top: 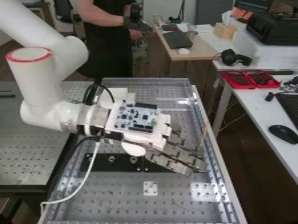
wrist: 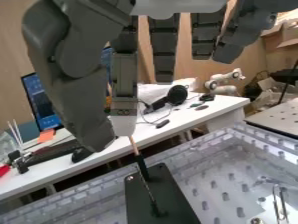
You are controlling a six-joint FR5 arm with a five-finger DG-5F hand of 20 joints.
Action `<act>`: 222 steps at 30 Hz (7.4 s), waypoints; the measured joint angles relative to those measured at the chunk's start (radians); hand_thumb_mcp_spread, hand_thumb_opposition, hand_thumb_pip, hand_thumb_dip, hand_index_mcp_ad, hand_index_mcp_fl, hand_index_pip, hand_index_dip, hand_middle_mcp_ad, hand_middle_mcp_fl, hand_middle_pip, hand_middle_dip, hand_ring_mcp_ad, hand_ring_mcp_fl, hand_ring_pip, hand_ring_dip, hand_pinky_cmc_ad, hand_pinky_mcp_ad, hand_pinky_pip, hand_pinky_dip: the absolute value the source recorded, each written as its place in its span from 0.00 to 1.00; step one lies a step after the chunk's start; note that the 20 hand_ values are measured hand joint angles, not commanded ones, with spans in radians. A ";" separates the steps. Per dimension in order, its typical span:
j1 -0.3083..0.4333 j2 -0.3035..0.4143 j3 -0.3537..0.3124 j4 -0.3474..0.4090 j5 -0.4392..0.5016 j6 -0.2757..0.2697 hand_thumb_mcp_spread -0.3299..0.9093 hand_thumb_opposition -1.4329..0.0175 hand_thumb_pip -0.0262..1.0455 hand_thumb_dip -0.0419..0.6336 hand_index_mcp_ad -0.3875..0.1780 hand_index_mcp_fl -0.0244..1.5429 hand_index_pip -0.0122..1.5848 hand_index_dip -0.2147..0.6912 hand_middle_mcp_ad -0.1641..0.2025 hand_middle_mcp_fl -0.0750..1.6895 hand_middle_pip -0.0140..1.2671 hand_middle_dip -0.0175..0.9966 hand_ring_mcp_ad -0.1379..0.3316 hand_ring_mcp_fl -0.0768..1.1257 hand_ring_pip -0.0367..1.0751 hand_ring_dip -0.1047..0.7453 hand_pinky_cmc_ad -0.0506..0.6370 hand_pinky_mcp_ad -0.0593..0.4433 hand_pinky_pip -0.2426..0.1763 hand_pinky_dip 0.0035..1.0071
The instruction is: Grab the drill bit and place it in the clear container
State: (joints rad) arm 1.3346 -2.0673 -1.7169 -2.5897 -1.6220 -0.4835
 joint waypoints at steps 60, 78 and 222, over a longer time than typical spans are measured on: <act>-0.061 -0.166 0.092 0.089 -0.118 0.199 0.72 0.38 0.54 0.46 0.45 0.25 0.81 0.49 0.71 0.18 0.12 0.23 0.74 0.09 0.11 0.14 0.50 0.45 0.42 0.19; -0.071 -0.206 0.112 0.091 -0.148 0.241 0.71 0.38 0.55 0.46 0.45 0.25 0.81 0.46 0.71 0.18 0.12 0.23 0.74 0.09 0.12 0.15 0.50 0.45 0.42 0.19; -0.071 -0.231 0.120 0.102 -0.134 0.283 0.67 0.40 0.61 0.44 0.44 0.33 0.71 0.37 0.70 0.20 0.11 0.23 0.75 0.11 0.11 0.17 0.59 0.43 0.43 0.18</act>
State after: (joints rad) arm 1.2634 -2.2981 -1.5965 -2.4881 -1.7561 -0.2008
